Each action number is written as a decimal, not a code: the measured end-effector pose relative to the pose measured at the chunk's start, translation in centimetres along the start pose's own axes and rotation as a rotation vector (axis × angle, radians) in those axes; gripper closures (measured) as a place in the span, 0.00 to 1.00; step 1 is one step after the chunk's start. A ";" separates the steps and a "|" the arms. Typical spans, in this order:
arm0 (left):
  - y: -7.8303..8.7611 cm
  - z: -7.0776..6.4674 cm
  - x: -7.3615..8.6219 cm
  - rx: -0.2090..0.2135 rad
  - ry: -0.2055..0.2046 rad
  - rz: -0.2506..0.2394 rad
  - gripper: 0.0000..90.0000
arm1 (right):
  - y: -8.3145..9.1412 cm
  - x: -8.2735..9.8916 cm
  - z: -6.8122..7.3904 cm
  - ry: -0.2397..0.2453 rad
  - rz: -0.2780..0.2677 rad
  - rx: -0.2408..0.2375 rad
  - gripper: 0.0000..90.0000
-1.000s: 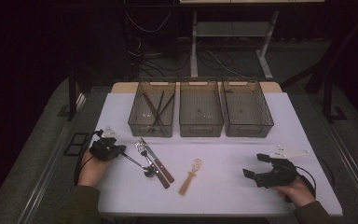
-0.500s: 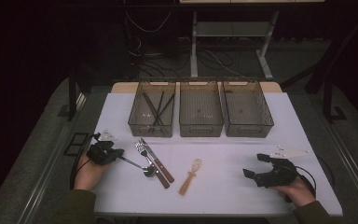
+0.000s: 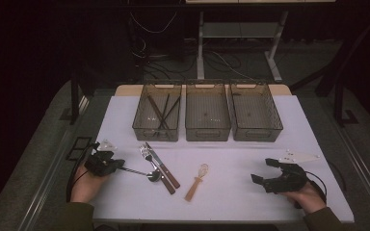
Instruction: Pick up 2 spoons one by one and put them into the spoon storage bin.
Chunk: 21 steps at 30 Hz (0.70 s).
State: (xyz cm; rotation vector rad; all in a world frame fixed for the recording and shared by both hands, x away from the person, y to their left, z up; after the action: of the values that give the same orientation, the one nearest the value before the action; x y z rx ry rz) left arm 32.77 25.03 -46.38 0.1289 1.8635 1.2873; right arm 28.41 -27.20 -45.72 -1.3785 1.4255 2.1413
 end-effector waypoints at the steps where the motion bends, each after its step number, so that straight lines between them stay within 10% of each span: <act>1: 0.1 -0.1 0.1 0.001 0.001 0.001 0.99 | 0.0 0.0 0.0 0.000 0.000 0.000 0.13; 21: 1.8 -1.6 2.4 0.025 0.044 0.015 0.99 | 0.0 0.0 0.0 -0.002 0.001 0.001 0.13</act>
State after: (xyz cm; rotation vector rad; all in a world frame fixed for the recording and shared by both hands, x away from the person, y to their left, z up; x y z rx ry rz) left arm 29.49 25.91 -46.14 0.1290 1.9200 1.2869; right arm 28.42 -27.17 -45.73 -1.3752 1.4264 2.1423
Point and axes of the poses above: each handheld gripper's, and its own axes: y roughly backward along the jaws, x roughly out of its underside, z roughly to its left, the point moved 4 cm from there along -y, roughly forward along the jaws, and after that the axes turned 8 degrees about x, right-handed, at the moved point
